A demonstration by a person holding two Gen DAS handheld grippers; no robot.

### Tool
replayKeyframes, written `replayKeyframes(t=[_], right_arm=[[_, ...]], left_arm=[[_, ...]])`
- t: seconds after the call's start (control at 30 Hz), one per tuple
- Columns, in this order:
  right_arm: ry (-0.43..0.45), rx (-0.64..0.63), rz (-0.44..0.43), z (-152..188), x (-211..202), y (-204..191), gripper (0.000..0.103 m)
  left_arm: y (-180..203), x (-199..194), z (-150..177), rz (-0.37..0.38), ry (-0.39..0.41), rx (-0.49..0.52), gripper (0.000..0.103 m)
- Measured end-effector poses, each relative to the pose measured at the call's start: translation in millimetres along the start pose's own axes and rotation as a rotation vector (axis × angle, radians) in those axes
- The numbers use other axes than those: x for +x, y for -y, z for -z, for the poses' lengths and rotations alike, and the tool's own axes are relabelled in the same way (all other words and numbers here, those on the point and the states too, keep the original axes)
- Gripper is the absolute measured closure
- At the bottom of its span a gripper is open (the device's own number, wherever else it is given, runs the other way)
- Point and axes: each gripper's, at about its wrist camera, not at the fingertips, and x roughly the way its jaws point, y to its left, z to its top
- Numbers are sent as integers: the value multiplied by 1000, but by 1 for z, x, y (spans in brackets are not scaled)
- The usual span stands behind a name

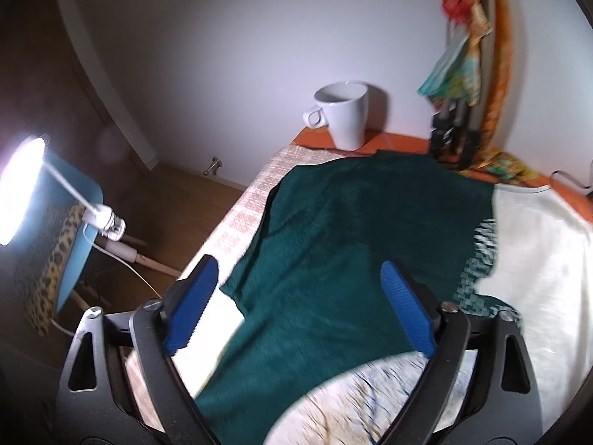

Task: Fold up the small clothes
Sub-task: 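Grasp the green shoulder with the right tool while the left tool grasps the green hem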

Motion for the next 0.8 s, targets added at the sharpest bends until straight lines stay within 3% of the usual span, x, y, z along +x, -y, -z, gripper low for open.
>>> replayKeyframes(t=[0.13, 0.33, 0.4, 0.53, 0.8], right_arm=[[-25, 19, 5, -22, 40, -11, 17], [-48, 2, 39, -49, 97, -29, 19], [-58, 6, 50, -55, 114, -31, 20], [-93, 19, 88, -65, 148, -27, 27], [-140, 0, 177, -72, 203, -28, 28]], left_arm=[[2, 7, 0, -3, -18, 13, 65], [1, 9, -4, 24, -15, 11, 82], [-1, 9, -5, 57, -18, -8, 93], [-1, 7, -6, 94, -16, -22, 99], [-3, -1, -11, 113, 26, -34, 103]])
